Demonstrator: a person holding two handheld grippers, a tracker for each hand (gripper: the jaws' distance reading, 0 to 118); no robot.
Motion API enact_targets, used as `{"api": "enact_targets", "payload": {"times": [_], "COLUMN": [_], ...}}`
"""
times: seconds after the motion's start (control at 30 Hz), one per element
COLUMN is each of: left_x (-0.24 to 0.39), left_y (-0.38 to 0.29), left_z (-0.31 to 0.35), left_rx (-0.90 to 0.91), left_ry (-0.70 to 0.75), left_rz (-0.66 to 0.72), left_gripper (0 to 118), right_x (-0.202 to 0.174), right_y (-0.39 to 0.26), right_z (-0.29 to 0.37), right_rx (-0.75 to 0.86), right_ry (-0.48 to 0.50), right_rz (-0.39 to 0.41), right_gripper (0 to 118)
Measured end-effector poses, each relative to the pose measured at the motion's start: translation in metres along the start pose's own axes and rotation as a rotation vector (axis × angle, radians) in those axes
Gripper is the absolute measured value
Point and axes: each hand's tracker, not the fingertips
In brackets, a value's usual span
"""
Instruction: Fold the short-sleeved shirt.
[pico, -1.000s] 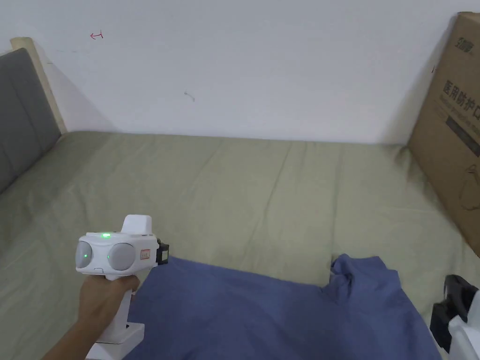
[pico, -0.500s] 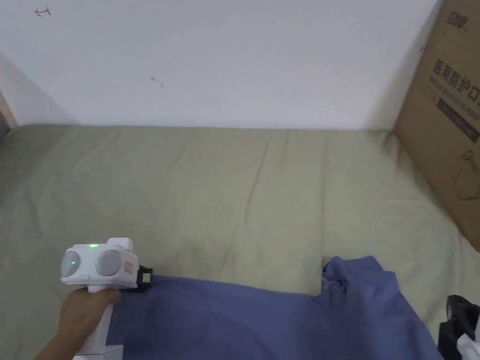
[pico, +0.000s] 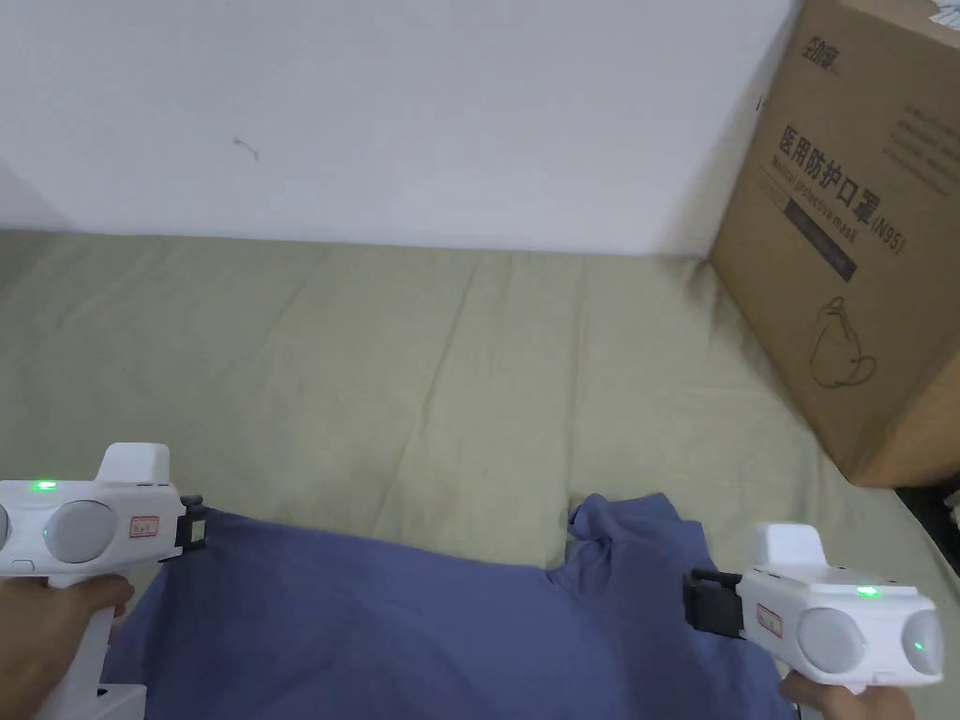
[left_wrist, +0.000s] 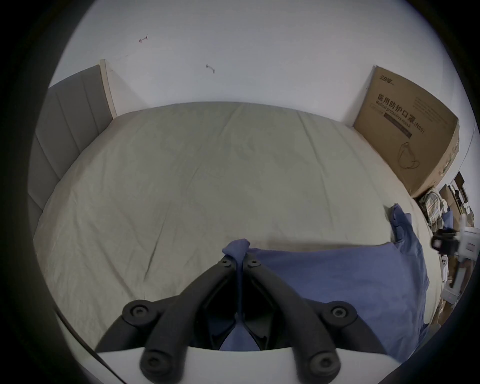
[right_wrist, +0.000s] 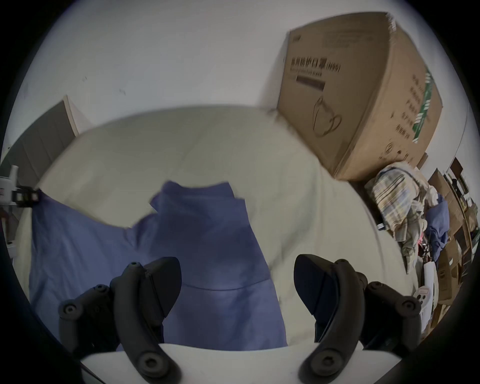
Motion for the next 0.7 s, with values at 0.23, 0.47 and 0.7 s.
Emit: {"api": "enact_targets", "payload": {"times": [0.23, 0.47, 0.7], "left_x": [0.000, -0.005, -0.015], "left_y": [0.000, -0.011, -0.023], "left_z": [0.017, 0.026, 0.068], "left_rx": [0.023, 0.021, 0.068], "left_ry": [-0.012, 0.001, 0.016], "left_rz": [-0.028, -0.017, 0.029], "left_gripper": [1, 1, 1], "right_x": [-0.014, -0.018, -0.029], "right_y": [0.003, -0.003, -0.005], "right_z": [-0.055, -0.050, 0.043], "right_rx": [-0.162, -0.112, 0.115], "right_ry": [-0.019, 0.037, 0.013], "right_rz": [0.030, 0.041, 0.116], "right_gripper": [87, 3, 3]}}
